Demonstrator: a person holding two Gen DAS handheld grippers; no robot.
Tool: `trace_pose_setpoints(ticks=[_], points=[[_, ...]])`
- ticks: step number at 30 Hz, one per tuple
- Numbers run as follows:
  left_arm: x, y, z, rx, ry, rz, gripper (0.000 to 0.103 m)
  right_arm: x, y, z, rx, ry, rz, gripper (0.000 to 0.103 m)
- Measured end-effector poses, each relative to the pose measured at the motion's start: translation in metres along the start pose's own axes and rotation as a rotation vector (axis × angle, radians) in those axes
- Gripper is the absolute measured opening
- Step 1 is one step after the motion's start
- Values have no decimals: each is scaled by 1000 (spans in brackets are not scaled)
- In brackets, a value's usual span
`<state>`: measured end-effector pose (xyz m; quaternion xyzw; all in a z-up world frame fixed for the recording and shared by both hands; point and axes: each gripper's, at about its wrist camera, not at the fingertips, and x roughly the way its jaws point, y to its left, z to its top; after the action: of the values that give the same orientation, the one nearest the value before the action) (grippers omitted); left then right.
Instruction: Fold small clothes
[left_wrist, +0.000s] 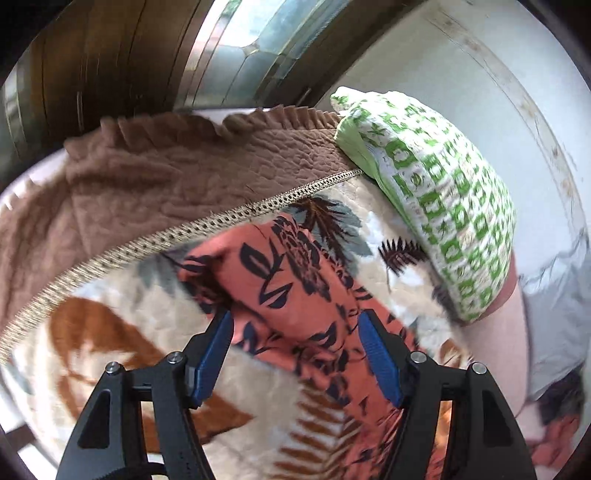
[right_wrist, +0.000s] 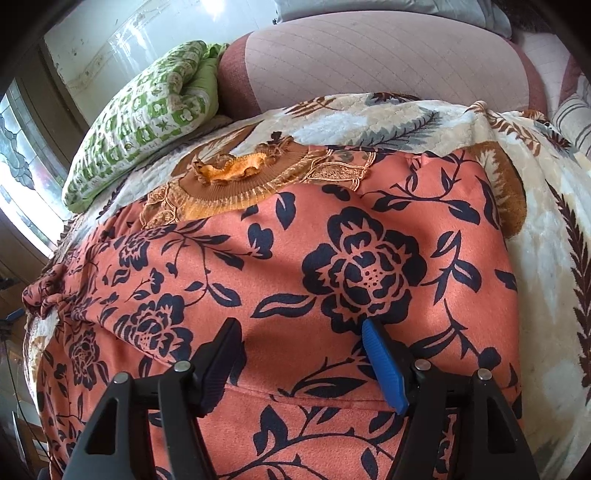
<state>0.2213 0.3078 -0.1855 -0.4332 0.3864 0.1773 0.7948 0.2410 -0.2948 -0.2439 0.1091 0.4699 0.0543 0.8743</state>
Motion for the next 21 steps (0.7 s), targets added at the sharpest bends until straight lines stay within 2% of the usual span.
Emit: trace_pose_setpoints(ticks=[5,6,8,11,14,17,21], points=[[28,9,6,-89,0,-37,67,1,4,-1,-16,-3,-5,75],[30,11,7,-94,-8,-49,62,1,4,-1,-20,-4,-9,75],[39,10,7,-83,-9,-39,33,2,5,-1,-29,-7,-14,75],[46,12,8,-80,-15,-31,14,2,4,-1,-28,-13,-10,77],[45,8,7,-60,-29,-2,8,2,4,-1,-18,-16,-10,76],[29,-9,1,-15,-66,-63,7,-1,1,0,7,-23,9,76],[5,-61,-16,106,-44,-180,7,-5,-10,2,87,-27,72,76]])
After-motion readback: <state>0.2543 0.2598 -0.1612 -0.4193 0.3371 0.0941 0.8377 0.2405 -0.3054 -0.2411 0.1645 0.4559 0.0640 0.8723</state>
